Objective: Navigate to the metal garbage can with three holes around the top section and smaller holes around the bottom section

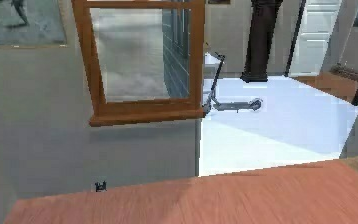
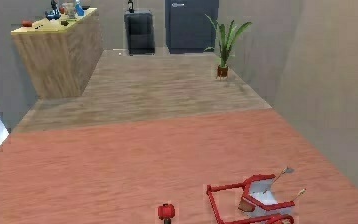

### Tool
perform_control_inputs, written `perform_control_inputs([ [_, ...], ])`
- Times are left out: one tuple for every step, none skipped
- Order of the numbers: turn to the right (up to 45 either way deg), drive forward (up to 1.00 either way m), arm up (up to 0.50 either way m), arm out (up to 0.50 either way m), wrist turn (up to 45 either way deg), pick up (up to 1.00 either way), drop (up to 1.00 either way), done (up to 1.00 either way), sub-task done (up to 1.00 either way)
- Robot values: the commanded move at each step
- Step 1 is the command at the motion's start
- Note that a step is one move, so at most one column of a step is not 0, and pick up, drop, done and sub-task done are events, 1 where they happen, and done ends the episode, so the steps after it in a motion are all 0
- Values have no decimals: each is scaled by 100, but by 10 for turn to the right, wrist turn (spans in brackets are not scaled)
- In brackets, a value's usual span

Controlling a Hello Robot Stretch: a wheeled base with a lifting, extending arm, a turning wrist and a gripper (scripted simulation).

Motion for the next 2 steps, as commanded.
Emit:
perform_control_inputs([
  [150,0,0,0,0,0,0,0,0],
  [0,10,0,0,0,0,0,0,0],
])
